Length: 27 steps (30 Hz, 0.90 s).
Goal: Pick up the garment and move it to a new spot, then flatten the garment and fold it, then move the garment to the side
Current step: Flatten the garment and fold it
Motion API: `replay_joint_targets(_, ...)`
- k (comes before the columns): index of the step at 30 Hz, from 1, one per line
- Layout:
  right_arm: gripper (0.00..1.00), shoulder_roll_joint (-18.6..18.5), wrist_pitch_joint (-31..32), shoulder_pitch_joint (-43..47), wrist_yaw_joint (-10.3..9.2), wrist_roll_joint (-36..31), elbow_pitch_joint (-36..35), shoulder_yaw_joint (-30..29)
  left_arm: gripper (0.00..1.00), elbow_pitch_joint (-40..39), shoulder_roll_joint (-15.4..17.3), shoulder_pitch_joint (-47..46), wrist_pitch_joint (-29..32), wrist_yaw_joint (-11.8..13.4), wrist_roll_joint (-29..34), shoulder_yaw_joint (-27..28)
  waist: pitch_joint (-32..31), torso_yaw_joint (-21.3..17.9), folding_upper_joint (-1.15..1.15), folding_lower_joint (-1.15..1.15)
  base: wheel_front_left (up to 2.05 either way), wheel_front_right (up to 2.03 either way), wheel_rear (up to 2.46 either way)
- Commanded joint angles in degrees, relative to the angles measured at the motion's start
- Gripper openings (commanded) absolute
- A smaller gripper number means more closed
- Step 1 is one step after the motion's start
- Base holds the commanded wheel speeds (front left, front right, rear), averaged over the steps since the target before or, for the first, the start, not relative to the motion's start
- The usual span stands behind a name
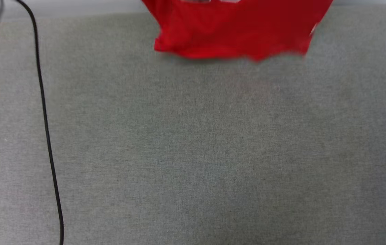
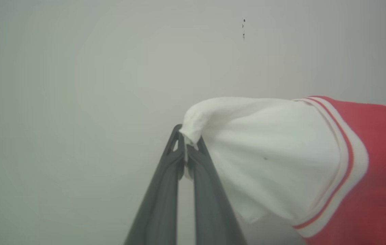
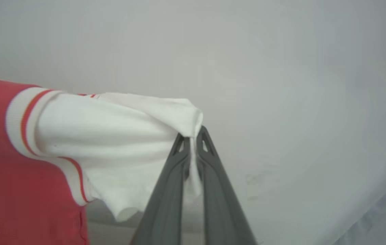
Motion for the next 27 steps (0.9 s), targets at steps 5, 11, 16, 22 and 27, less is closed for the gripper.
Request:
replay_joint_targets(5,0.0,1.38,-2.87,-11.39,-0.1,-2.12,3.46,1.33,0.0,3.54,1.2,-9.84,-3.58,-0.7,2.16,0.64,7.0,-0.58,0.0,-0.01,0.0,0.0,0.0)
replay_joint_targets(11,0.0,2.69,-5.36,-20.37,-0.09,-3.24,8.08,3.48,0.0,8.69,1.01,-16.51,-6.65,-2.38,3.11,0.69,13.15,-0.79,0.0,-0.01,0.0,0.0,0.0)
replay_joint_targets(16,0.0,5.54,-7.78,-23.35,-0.09,-2.81,12.64,4.64,0.0,13.33,-0.17,-17.11,-8.06,-3.8,1.91,0.95,16.9,-0.83,0.0,-0.01,0.0,0.0,0.0)
replay_joint_targets(22,0.0,8.07,-12.35,-21.74,-0.08,-0.96,19.47,7.39,0.0,16.79,-2.42,-12.31,-9.04,-5.01,-0.52,1.1,17.97,-0.41,0.0,-0.01,0.0,0.0,0.0)
replay_joint_targets(27,0.0,8.51,-16.4,-15.25,-0.08,2.85,22.83,10.83,0.0,15.63,-4.42,-3.29,-9.29,-5.22,-4.02,0.02,15.77,0.28,0.0,-0.01,0.0,0.0,0.0)
